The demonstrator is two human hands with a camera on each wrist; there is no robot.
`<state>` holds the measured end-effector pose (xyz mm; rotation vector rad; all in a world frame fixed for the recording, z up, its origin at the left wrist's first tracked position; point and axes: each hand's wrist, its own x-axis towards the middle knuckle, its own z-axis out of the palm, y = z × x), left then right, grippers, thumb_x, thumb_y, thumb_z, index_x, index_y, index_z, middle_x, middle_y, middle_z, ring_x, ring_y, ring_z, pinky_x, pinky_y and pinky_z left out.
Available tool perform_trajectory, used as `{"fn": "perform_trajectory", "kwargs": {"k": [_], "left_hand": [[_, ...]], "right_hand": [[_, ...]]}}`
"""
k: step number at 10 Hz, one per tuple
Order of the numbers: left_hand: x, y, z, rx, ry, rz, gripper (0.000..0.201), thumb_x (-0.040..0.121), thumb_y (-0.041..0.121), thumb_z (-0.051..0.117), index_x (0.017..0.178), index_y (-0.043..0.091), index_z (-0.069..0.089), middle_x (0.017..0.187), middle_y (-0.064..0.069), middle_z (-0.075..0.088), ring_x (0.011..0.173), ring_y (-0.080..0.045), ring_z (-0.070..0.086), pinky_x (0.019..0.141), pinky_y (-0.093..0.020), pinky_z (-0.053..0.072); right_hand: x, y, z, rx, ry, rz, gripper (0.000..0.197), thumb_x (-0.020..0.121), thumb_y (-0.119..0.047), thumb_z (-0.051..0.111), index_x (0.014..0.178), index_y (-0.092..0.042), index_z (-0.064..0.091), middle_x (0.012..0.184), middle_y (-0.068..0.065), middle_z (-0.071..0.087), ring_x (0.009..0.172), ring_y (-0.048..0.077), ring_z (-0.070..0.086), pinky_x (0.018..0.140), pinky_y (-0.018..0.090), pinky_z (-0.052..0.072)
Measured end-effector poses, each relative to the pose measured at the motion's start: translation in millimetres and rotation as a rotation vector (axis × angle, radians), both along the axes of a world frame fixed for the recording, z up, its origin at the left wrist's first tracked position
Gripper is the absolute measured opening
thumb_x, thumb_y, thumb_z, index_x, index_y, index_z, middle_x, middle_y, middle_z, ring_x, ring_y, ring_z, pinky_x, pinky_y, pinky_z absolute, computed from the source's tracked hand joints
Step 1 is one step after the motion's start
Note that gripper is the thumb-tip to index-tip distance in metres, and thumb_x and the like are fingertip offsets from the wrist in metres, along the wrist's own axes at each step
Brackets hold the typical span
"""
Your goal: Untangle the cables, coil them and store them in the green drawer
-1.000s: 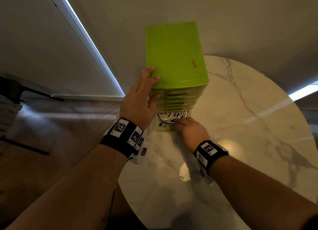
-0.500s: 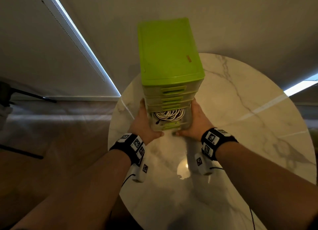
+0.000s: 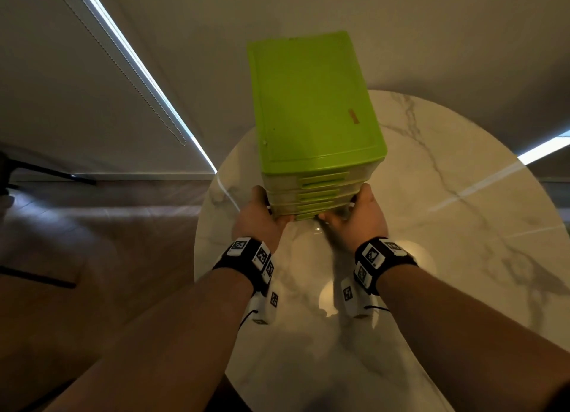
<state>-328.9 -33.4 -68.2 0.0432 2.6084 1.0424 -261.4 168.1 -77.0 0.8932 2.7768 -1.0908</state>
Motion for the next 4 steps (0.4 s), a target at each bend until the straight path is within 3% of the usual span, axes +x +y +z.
{"fn": "perform_trajectory", "kwargs": {"k": [2,3,4], "left_hand": [[3.4,1.6,9.3,-0.040,-0.009,-0.014,0.055,0.080,0.044,0.078,0.120,0.028,0.044,0.103,0.002,0.072,0.093,-0.027,0.071,0.081,-0.048,0.059],[8.7,6.1,15.3,-0.112,-0.029,-0.072,0.056,0.084,0.042,0.073,0.127,0.023,0.042,0.110,-0.004,0.068,0.100,-0.032,0.068,0.084,-0.046,0.058],[29.7,4.6,18.5,-0.226,-0.103,-0.106,0.070,0.087,0.039,0.070,0.144,0.018,0.035,0.136,-0.009,0.055,0.121,-0.033,0.059,0.096,-0.044,0.052]], "right_hand": [[-0.6,0.6,13.2,0.031,-0.035,0.034,0.075,0.072,-0.054,0.083,0.122,-0.018,0.042,0.119,0.007,0.063,0.106,0.033,0.063,0.081,0.039,0.052],[-4.4,1.4,21.9,0.062,-0.069,0.088,0.069,0.076,-0.051,0.077,0.126,-0.017,0.044,0.119,0.010,0.065,0.106,0.035,0.065,0.083,0.042,0.055],[7.4,3.0,29.6,0.129,-0.196,0.157,0.060,0.084,-0.048,0.069,0.130,-0.017,0.047,0.118,0.011,0.067,0.106,0.035,0.065,0.084,0.041,0.054]]}}
